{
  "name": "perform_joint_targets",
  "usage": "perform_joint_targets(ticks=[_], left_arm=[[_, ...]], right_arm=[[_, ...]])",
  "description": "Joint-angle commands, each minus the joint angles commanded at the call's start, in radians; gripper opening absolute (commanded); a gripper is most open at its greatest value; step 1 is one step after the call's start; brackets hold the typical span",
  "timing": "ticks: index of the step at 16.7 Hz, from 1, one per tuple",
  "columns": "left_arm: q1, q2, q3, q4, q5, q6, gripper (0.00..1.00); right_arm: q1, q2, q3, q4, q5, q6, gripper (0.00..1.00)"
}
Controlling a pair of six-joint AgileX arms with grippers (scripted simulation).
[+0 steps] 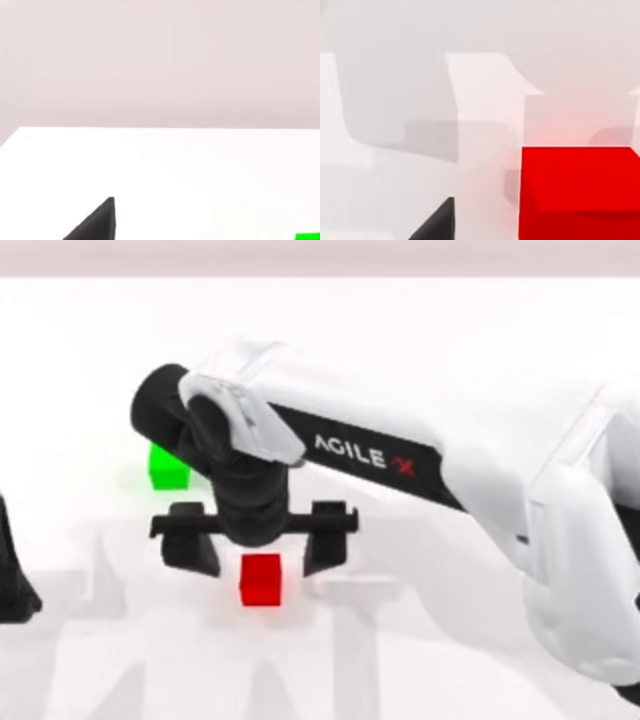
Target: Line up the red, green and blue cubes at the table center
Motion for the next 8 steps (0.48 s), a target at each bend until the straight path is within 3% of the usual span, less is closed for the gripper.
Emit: perform_joint_targets(ticks=[8], left_arm=[[0.0, 0.0, 0.0, 0.0, 0.0, 0.0, 1.0]], right_arm=[[-0.001, 0.003, 0.017, -0.017, 0.0, 0.001, 1.0]])
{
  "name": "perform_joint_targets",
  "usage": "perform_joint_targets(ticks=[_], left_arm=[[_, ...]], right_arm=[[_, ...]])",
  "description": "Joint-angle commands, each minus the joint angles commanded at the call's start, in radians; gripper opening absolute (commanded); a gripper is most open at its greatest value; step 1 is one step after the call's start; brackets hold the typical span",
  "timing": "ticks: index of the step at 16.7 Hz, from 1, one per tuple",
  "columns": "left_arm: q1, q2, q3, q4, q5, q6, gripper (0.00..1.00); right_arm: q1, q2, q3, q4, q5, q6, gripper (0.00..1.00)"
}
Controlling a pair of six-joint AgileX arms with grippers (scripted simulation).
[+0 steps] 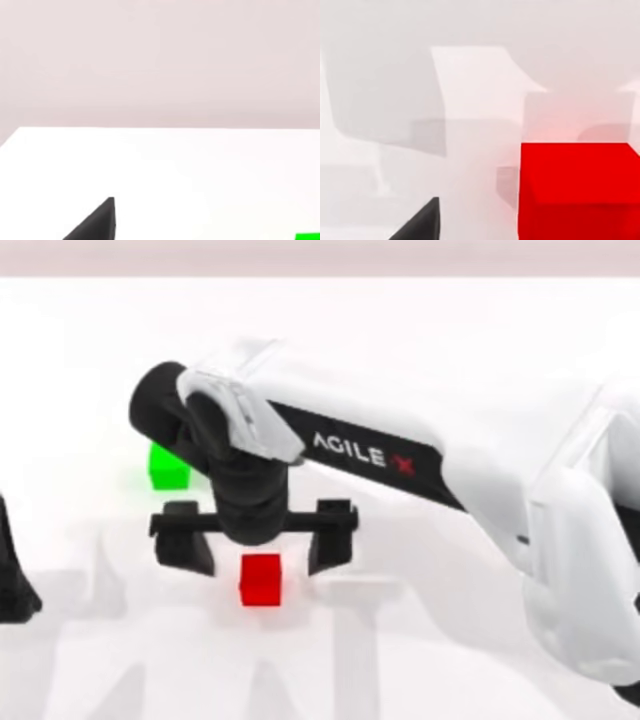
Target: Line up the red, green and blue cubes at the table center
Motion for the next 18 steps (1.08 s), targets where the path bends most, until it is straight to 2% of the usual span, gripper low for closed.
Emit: perform_joint_targets(ticks=[8, 14, 18], left_arm=[[0.0, 0.0, 0.0, 0.0, 0.0, 0.0, 1.0], [-0.001, 0.008, 0.008, -0.005, 0.0, -0.002, 1.0], [-0.018, 0.125, 0.124, -0.084, 0.0, -0.022, 1.0]], right_arm=[[0.011, 0.009, 0.273, -0.263, 0.0, 0.002, 1.0], [0.002, -0.003, 0.269, -0.262, 0.003, -0.004, 1.0], [-0.053, -0.144, 0.141, -0.183, 0.042, -0.076, 1.0]])
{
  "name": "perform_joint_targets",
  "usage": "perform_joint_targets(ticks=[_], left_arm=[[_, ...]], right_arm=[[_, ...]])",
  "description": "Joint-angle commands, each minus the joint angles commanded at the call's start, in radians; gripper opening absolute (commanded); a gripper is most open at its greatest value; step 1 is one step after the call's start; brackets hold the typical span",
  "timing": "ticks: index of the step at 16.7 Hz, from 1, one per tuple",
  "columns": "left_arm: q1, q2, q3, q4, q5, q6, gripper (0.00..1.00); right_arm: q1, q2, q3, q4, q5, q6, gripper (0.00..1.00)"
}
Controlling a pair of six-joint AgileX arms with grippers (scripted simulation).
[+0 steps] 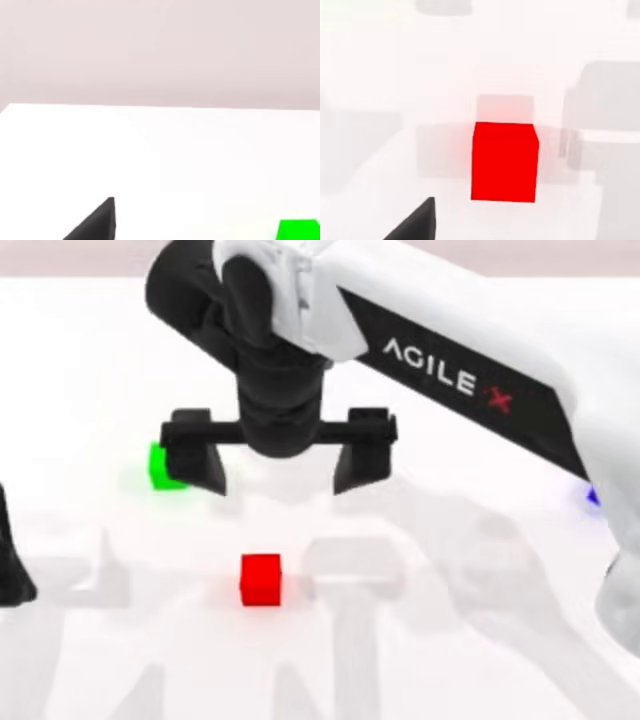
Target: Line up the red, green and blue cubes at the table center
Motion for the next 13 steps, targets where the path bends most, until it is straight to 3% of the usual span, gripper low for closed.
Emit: perform_joint_targets(ticks=[7, 13], left_arm=[[-0.067, 0.549, 0.495, -0.317, 0.003, -0.074, 1.0], [-0.134, 1.208, 1.011, -0.66, 0.004, -0.153, 1.0]], right_arm=[[-0.228, -0.632, -0.551, 0.317, 0.087, -0.246, 1.0], [-0.483, -1.364, -1.255, 0.692, 0.099, -0.51, 1.0]])
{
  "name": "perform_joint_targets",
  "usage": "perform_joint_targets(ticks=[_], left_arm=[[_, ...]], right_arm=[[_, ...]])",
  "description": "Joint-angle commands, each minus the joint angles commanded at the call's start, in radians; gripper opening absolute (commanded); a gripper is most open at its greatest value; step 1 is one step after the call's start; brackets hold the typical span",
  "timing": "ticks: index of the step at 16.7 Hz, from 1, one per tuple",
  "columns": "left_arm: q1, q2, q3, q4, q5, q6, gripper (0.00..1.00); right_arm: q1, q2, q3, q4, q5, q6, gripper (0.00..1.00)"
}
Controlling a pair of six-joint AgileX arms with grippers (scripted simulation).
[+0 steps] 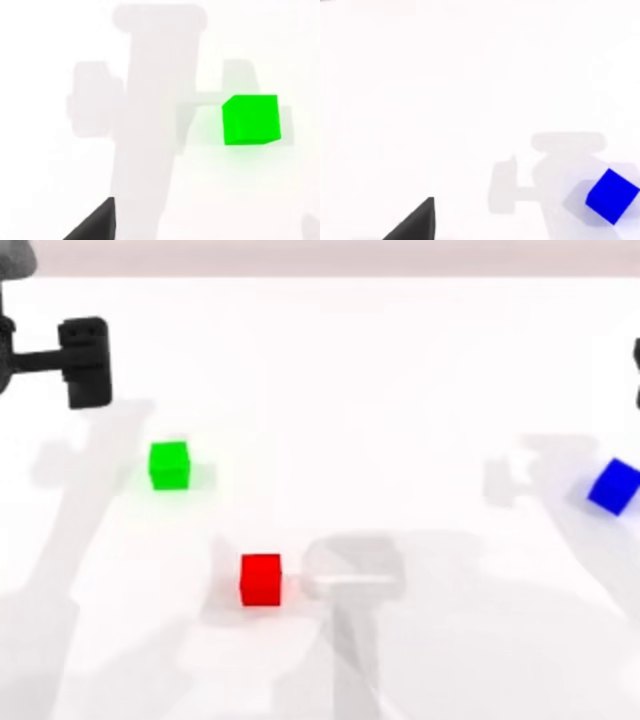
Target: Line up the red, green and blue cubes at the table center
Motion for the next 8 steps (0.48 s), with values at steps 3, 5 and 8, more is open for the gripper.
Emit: perform_joint_targets(ticks=[3, 5, 8], left_arm=[[-0.031, 0.293, 0.232, -0.158, 0.0, -0.037, 1.0], [-0.05, 0.464, 0.374, -0.254, 0.0, -0.06, 1.0], [-0.074, 0.671, 0.559, -0.372, 0.0, -0.088, 1.0]], right_arm=[[-0.115, -0.326, -0.341, 0.191, -0.024, -0.118, 1.0], [-0.18, -0.505, -0.541, 0.312, -0.048, -0.182, 1.0], [-0.262, -0.72, -0.785, 0.482, -0.094, -0.258, 1.0]])
